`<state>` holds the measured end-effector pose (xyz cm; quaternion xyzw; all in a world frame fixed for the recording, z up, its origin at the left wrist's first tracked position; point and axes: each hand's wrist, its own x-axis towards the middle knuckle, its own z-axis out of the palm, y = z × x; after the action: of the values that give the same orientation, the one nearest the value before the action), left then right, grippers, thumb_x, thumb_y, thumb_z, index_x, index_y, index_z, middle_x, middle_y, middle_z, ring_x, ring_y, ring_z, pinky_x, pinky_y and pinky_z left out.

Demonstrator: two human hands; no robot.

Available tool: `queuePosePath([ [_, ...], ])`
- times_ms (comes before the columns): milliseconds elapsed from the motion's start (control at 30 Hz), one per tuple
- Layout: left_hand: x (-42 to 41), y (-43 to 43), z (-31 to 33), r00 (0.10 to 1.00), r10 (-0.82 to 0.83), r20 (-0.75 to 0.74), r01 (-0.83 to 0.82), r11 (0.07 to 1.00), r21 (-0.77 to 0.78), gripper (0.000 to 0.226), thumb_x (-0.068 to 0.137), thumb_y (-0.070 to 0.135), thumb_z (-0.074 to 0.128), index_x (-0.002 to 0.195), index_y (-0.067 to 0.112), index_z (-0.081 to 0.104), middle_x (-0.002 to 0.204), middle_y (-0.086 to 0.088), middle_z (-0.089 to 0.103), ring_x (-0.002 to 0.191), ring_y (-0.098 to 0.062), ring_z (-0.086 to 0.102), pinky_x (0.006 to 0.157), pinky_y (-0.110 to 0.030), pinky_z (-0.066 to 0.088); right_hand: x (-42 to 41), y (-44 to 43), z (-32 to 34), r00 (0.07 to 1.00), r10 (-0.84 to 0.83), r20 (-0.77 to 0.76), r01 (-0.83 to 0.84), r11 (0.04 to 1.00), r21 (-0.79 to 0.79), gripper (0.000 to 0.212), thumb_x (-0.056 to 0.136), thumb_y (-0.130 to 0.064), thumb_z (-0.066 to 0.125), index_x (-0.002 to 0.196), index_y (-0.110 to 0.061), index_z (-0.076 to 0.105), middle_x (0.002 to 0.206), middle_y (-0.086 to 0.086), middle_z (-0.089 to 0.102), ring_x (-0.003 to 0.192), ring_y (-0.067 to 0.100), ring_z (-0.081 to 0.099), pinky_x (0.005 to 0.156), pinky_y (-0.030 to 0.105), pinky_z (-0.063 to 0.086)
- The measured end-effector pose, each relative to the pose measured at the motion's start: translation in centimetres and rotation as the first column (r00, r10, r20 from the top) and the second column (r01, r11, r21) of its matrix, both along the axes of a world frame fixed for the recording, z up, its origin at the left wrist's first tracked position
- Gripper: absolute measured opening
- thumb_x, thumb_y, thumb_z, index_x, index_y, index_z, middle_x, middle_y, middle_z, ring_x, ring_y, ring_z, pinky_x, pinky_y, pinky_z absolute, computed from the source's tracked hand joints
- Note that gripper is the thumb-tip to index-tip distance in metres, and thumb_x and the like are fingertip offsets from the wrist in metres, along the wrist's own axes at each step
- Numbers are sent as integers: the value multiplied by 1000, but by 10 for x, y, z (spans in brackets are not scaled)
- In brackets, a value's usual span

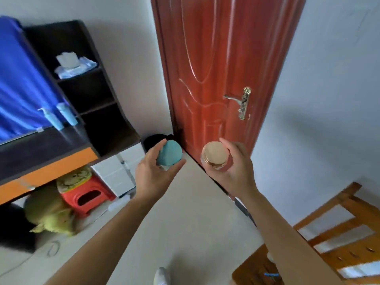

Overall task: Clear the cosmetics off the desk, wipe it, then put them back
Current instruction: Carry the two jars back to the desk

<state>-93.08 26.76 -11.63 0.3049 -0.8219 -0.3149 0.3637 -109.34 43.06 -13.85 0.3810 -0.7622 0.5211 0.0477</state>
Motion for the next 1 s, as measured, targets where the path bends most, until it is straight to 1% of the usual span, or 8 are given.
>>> queuePosePath([
  [100,52,-47,6,991,132,-29,-132,991,12,71,69,54,83,132,36,55,120,15,63,99,-10,62,81,-30,56,35,-67,11,988,149,-40,-149,989,-8,76,66,-46,87,133,-22,60,118,-12,54,112,-7,51,90,4,36],
  [300,149,-155,3,943,325,-76,-323,946,35,65,68,61,80,125,42,56,109,15,65,93,-12,64,75,-37,59,105,-218,16,944,319,-82,-316,947,52,77,63,-58,82,130,-27,60,115,-18,52,108,-14,49,86,2,37],
  [367,179,-195,2,928,367,-64,-366,930,25,67,66,69,75,124,42,57,107,15,65,91,-14,64,75,-37,59,131,-274,15,930,361,-77,-358,933,46,79,64,-55,86,132,-25,60,116,-17,53,108,-10,51,88,6,40],
  [433,206,-232,2,912,407,-51,-406,914,19,67,67,69,75,125,41,56,108,15,65,92,-15,65,77,-38,59,154,-323,16,914,398,-78,-394,917,58,80,66,-57,87,134,-24,58,118,-13,54,108,-3,53,88,14,46],
  [533,238,-286,1,875,480,-58,-477,877,52,62,68,63,78,122,45,55,102,25,59,88,-14,66,76,-39,58,182,-385,16,890,449,-78,-444,893,72,81,68,-61,82,135,-24,56,119,-11,54,110,-6,50,86,6,42],
  [600,250,-319,0,858,510,-53,-506,859,79,62,67,65,78,122,46,55,100,28,58,86,-12,65,75,-38,58,191,-417,14,880,469,-77,-462,882,89,81,67,-62,80,135,-25,55,118,-13,53,108,-3,52,84,6,42],
  [767,252,-395,-14,843,535,-50,-525,839,142,61,67,61,81,121,47,55,107,21,62,91,-14,64,77,-40,58,185,-491,-3,872,488,-44,-478,867,137,82,67,-58,83,137,-24,55,120,-12,51,106,1,54,86,18,51],
  [1000,216,-522,-39,845,535,20,-527,824,208,61,66,55,84,120,46,57,106,16,64,93,-12,65,84,-42,57,148,-626,-35,863,505,9,-499,850,170,82,68,-59,85,136,-28,53,120,-18,46,111,-17,43,79,3,40],
])
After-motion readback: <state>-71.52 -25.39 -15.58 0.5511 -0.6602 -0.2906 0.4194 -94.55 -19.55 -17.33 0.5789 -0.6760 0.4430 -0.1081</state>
